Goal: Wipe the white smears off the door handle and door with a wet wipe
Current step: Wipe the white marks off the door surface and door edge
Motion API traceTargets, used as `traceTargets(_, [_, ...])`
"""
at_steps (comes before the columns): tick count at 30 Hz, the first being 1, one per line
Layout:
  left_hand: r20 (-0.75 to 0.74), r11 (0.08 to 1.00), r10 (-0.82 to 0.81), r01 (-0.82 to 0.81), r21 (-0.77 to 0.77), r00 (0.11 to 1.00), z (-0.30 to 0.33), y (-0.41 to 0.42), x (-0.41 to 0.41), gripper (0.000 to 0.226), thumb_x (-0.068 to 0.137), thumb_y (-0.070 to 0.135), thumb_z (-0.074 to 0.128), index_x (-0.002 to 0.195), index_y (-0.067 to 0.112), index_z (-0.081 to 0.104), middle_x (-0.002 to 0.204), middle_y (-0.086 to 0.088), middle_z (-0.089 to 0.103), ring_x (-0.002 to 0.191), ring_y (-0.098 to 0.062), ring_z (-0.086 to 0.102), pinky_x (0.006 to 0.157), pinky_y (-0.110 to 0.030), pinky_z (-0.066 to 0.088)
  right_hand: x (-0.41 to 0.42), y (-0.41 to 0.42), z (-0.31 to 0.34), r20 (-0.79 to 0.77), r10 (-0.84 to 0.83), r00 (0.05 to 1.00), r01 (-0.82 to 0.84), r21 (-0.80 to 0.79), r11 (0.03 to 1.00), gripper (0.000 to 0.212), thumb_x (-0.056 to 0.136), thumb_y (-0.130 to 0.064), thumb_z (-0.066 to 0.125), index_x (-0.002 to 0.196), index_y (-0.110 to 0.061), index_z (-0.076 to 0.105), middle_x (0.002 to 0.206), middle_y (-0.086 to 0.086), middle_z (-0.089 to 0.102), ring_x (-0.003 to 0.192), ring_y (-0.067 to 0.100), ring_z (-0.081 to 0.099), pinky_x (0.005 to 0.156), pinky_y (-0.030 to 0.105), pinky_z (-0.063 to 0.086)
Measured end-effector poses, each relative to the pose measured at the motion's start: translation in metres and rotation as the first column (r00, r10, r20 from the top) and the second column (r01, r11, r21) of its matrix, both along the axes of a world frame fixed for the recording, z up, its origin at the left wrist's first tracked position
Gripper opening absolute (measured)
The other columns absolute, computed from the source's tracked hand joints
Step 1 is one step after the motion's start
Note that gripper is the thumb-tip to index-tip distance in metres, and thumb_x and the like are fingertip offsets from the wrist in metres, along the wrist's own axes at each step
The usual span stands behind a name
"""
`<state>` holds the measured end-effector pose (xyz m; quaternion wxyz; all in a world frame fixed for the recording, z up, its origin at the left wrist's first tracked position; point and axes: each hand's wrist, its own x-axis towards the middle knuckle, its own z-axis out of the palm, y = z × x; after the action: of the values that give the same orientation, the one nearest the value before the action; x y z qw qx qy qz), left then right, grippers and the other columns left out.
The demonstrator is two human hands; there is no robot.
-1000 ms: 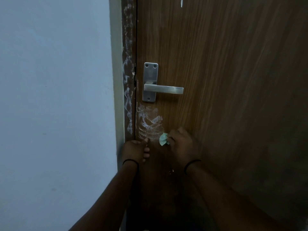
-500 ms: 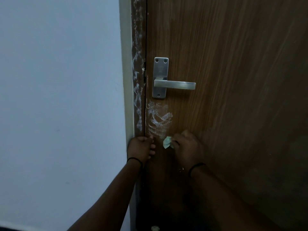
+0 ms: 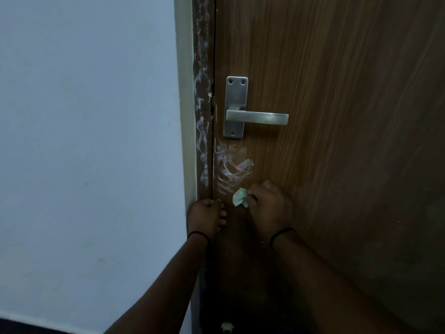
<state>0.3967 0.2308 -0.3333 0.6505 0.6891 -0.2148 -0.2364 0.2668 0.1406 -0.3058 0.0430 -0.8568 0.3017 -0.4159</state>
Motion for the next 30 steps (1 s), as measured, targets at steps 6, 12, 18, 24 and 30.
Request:
traceTargets(6, [-0.005, 1.000, -0.018, 0.018, 0.010, 1.000, -0.006, 0.001, -0.004, 0.024, 0.098, 0.027, 0.054, 0.082, 0.018, 0.068, 0.062, 0.001, 0.071, 0.049, -0.013, 0.062, 0.048, -0.025, 0.047, 0.027, 0.015, 0.015, -0.020, 0.101, 0.995, -0.102, -0.085, 0.991, 0.011, 0.094, -0.018, 0.057, 0.101, -0.018, 0.066, 0.100, 0.002, 0.056, 0.083, 0.010, 0.048, 0.062, 0.026, 0.038])
traceTargets(12, [-0.059, 1.000, 0.009, -0.008, 0.015, 0.998, -0.009, 0.002, 0.000, 0.020, 0.098, 0.018, 0.048, 0.086, 0.015, 0.064, 0.062, -0.001, 0.069, 0.047, -0.017, 0.059, 0.046, -0.024, 0.044, 0.013, 0.013, 0.004, -0.113, 0.138, 0.984, -0.151, -0.123, 0.981, 0.008, 0.095, -0.016, 0.061, 0.096, -0.013, 0.069, 0.101, 0.003, 0.057, 0.077, 0.008, 0.045, 0.060, 0.022, 0.036])
traceTargets(18, [-0.035, 1.000, -0.017, 0.018, 0.012, 0.999, -0.004, -0.001, -0.003, 0.023, 0.096, 0.005, 0.046, 0.083, 0.011, 0.064, 0.059, -0.002, 0.068, 0.045, -0.018, 0.061, 0.043, -0.024, 0.045, 0.035, 0.021, 0.023, -0.021, 0.182, 0.983, -0.184, -0.132, 0.974, 0.007, 0.088, -0.013, 0.067, 0.091, -0.009, 0.072, 0.100, 0.006, 0.056, 0.079, 0.017, 0.056, 0.065, 0.027, 0.049])
traceTargets(24, [-0.110, 1.000, 0.004, -0.005, -0.002, 0.994, -0.008, 0.003, 0.000, 0.025, 0.097, 0.006, 0.041, 0.085, 0.011, 0.062, 0.058, -0.004, 0.067, 0.044, -0.019, 0.058, 0.044, -0.023, 0.042, 0.031, 0.019, 0.002, -0.150, 0.223, 0.963, -0.235, -0.068, 0.970, 0.006, 0.092, -0.007, 0.058, 0.088, -0.009, 0.062, 0.098, 0.006, 0.054, 0.081, 0.020, 0.055, 0.065, 0.031, 0.045])
traceTargets(30, [-0.106, 1.000, -0.014, 0.015, 0.006, 0.994, -0.008, -0.002, -0.003, 0.026, 0.097, 0.009, 0.041, 0.084, 0.012, 0.063, 0.060, -0.002, 0.067, 0.047, -0.019, 0.059, 0.045, -0.025, 0.043, 0.037, 0.023, 0.022, -0.059, 0.189, 0.980, -0.197, -0.180, 0.964, 0.009, 0.088, -0.001, 0.061, 0.092, -0.006, 0.067, 0.096, 0.011, 0.061, 0.081, 0.025, 0.059, 0.066, 0.033, 0.049])
